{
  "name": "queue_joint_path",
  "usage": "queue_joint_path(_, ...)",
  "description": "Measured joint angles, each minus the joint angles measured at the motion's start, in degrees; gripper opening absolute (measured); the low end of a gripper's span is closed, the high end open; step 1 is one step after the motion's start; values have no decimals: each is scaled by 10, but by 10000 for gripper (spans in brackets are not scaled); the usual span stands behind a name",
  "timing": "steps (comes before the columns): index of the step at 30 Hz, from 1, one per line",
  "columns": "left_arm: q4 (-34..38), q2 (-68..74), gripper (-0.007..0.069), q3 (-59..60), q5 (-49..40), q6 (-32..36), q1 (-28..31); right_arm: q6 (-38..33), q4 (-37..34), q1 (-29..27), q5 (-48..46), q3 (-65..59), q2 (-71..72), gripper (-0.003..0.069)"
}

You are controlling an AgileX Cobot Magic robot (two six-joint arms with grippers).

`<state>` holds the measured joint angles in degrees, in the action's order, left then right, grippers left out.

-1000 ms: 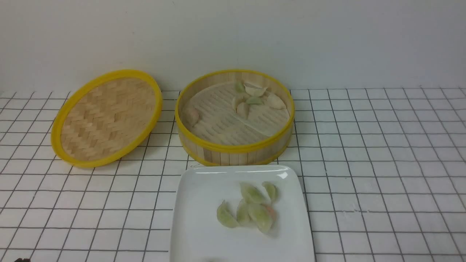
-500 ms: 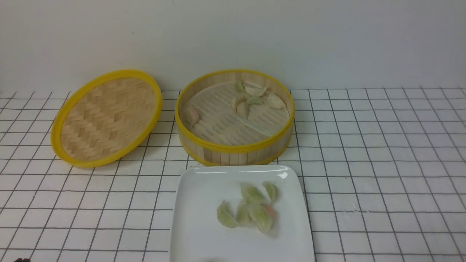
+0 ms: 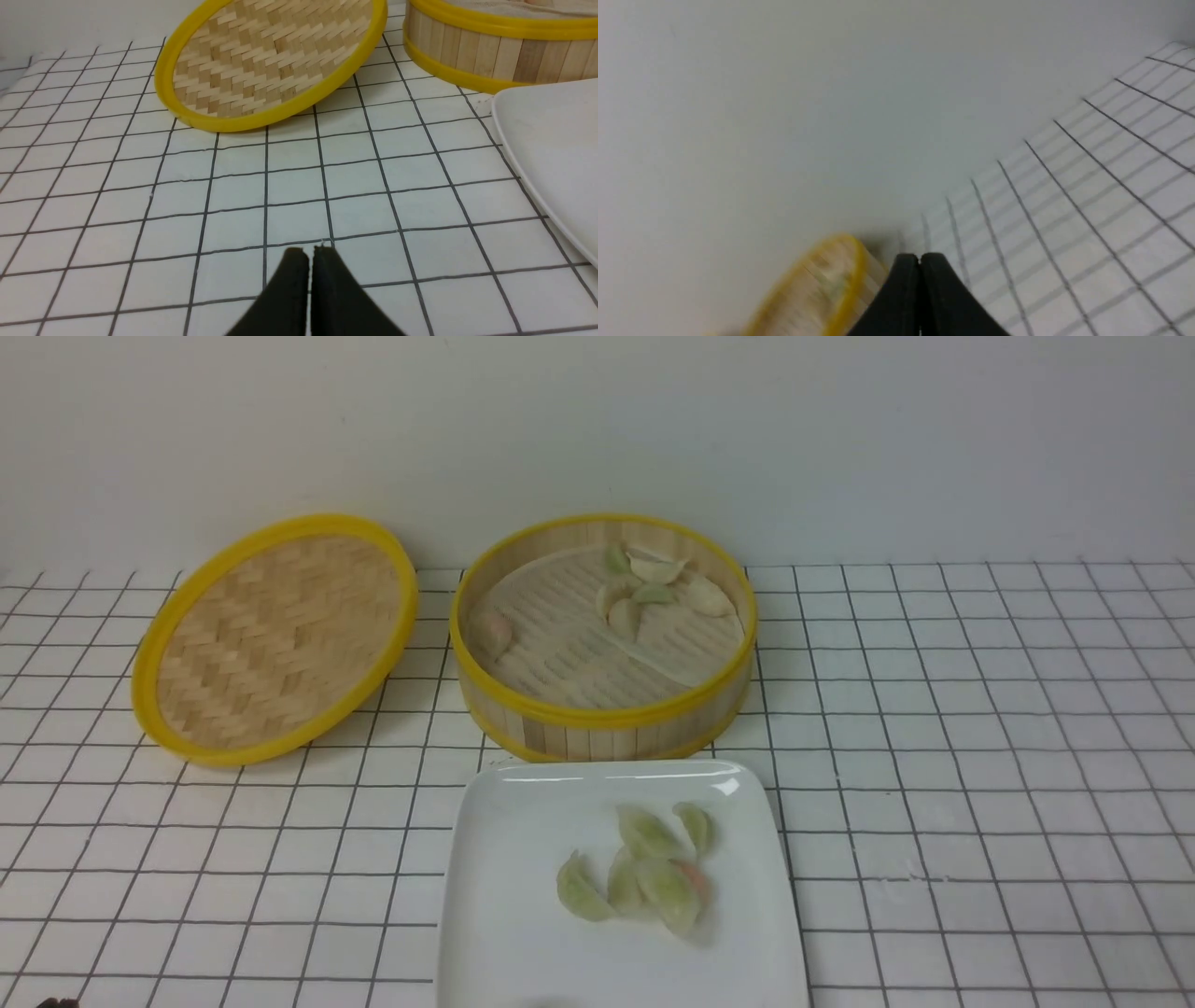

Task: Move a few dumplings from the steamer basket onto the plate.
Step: Use the right arm to grab a dumpling from inside the steamer

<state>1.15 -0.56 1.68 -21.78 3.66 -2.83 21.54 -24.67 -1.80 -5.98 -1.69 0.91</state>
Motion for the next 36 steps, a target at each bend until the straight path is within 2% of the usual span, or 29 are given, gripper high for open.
queue_joint_path(2,0,0,-6,0,0,0,0,-9,-35,0,44,0,0,-13)
queue_joint_path(8,0,0,-6,0,0,0,0,-27,-95,0,99,0,0,-13)
queue_joint_path(11,0,0,-6,0,0,0,0,-37,-102,5,81,28,-1,-13)
queue_joint_path(16,0,0,-6,0,0,0,0,-115,-29,27,-79,202,-94,-13)
queue_joint_path(17,0,0,-6,0,0,0,0,-142,-5,33,-153,272,-158,-13)
queue_joint_path(21,0,0,-6,0,0,0,0,-228,44,36,-345,460,-383,-13)
queue_joint_path(25,0,0,-6,0,0,0,0,-285,44,38,-488,642,-606,-13)
queue_joint_path(28,0,0,-6,0,0,0,0,-294,43,55,-554,760,-734,-13)
queue_joint_path(31,0,0,-6,0,0,0,0,-280,69,102,-616,882,-856,-11)
queue_joint_path(36,0,0,-6,0,0,0,0,-226,160,205,-654,1111,-1059,-10)
